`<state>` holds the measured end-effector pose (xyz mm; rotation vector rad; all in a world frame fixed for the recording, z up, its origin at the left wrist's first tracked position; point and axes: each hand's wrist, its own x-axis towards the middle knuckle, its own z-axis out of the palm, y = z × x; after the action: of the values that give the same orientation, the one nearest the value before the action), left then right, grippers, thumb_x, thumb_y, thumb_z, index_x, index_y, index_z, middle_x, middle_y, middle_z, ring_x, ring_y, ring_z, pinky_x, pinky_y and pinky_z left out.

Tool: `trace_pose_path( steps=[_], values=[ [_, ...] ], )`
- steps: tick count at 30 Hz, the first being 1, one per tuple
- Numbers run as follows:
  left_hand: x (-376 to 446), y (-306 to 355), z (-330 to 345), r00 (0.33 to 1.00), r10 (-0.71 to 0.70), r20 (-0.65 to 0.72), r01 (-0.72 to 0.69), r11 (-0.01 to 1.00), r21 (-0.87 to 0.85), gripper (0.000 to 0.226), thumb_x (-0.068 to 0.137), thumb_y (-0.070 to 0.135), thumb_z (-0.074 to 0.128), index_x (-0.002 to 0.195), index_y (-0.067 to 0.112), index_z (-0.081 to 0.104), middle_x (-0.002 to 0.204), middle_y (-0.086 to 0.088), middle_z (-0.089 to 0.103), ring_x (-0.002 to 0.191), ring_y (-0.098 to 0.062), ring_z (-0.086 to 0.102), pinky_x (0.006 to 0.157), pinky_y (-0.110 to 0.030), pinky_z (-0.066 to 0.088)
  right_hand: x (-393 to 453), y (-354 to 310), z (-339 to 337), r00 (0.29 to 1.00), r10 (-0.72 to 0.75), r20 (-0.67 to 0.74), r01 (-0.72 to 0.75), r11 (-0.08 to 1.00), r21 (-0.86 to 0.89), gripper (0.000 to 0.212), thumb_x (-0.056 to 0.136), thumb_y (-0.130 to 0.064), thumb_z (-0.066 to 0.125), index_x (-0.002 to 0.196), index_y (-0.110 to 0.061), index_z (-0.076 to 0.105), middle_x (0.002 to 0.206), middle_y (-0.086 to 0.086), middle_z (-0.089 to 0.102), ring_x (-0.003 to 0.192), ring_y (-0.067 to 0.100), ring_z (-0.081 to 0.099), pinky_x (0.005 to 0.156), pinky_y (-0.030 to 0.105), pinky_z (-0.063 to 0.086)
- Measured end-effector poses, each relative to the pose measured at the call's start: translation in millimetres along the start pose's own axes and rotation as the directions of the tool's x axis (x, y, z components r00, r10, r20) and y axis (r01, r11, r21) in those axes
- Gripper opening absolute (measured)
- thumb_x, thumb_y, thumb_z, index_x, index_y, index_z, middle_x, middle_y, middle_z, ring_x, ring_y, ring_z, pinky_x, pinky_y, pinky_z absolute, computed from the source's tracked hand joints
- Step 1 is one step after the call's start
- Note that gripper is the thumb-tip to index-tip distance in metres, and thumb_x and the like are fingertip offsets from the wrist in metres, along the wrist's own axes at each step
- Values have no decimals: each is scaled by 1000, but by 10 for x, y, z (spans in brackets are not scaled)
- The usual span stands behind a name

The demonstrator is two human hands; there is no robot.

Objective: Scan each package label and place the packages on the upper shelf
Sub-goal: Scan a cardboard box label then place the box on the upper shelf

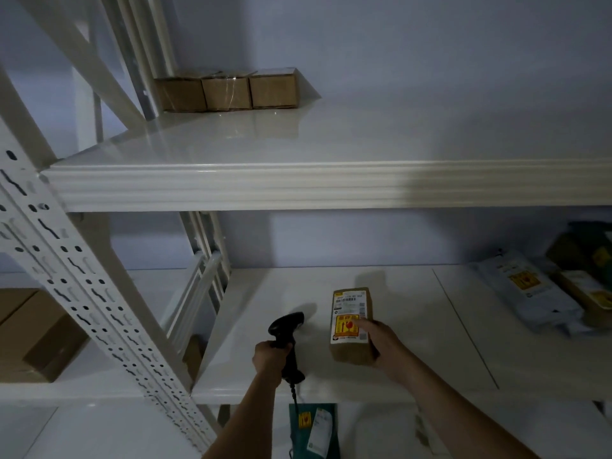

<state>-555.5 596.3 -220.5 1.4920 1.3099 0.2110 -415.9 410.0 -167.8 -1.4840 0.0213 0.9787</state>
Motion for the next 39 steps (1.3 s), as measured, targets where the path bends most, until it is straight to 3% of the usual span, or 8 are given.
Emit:
trace_pose_path(
  steps=[8, 12, 16, 18, 21, 25, 33, 39],
  values=[
    [4, -26, -22, 998, 50, -48, -43, 989, 144, 27, 89, 25, 69, 101, 1, 65, 101, -18, 69, 99, -33, 65, 84, -36, 54, 14, -48, 23, 999, -28, -32, 29, 999, 39, 43, 93, -16, 63, 130, -23, 44, 115, 16, 69, 95, 40, 71, 70, 63, 59],
    [-75, 132, -162, 1000, 10, 19, -15, 961, 276, 15, 89, 15, 59, 93, 1, 60, 104, -22, 67, 101, -35, 64, 86, -41, 53, -65, -137, 147, 989, -62, -136, 71, 996, 59, 55, 87, -22, 73, 129, -31, 39, 114, 11, 64, 95, 35, 69, 58, 49, 60],
    [-276, 524, -325, 956, 270, -114, -215, 910, 355, 20, 91, 9, 48, 83, 0, 64, 84, -16, 67, 83, -33, 65, 76, -37, 55, -229, -298, 314, 979, -125, -161, 129, 992, 12, 49, 88, -29, 70, 132, -20, 50, 123, 15, 61, 105, 37, 65, 68, 56, 62],
    [-446, 774, -364, 921, 390, -28, -373, 899, 229, 27, 94, 10, 45, 71, 7, 59, 75, -12, 65, 76, -29, 65, 75, -37, 56, -390, -415, 385, 976, -152, -156, 154, 988, -3, 46, 90, -28, 67, 132, -17, 53, 124, 18, 62, 104, 38, 66, 70, 60, 60],
    [-855, 1056, -416, 818, 481, 314, -507, 862, 0, 34, 96, 43, 54, 106, 17, 72, 107, 0, 73, 98, -17, 68, 92, -35, 54, -648, -585, 478, 970, -212, -117, 215, 977, 13, 41, 97, -30, 60, 135, -17, 49, 126, 18, 60, 106, 37, 65, 70, 60, 60],
    [-1302, 1240, -534, 697, 590, 409, -678, 728, 105, 50, 86, 57, 62, 128, 30, 63, 121, 11, 68, 107, -9, 64, 92, -27, 50, -1030, -885, 573, 962, -271, -43, 264, 957, -122, 40, 100, -48, 49, 125, -20, 62, 119, 12, 68, 107, 29, 66, 92, 52, 57],
    [-1970, 1646, -1026, 649, 694, 312, -754, 642, 138, 43, 82, 48, 71, 120, 28, 68, 109, 9, 71, 103, -8, 65, 82, -25, 52, -1812, -1415, 472, 929, -340, 147, 345, 648, -679, 76, 77, -79, 51, 114, -16, 69, 112, 2, 71, 108, 22, 66, 104, 41, 51],
    [-2556, 1962, -1384, 631, 727, 270, -773, 616, 149, 49, 80, 54, 70, 120, 26, 67, 101, 7, 73, 86, -9, 71, 86, -38, 59, -2445, -1770, 526, 877, -445, 183, 406, 479, -779, 101, 55, -95, 41, 90, -4, 67, 75, 3, 59, 71, 20, 60, 82, 38, 54]
  ],
)
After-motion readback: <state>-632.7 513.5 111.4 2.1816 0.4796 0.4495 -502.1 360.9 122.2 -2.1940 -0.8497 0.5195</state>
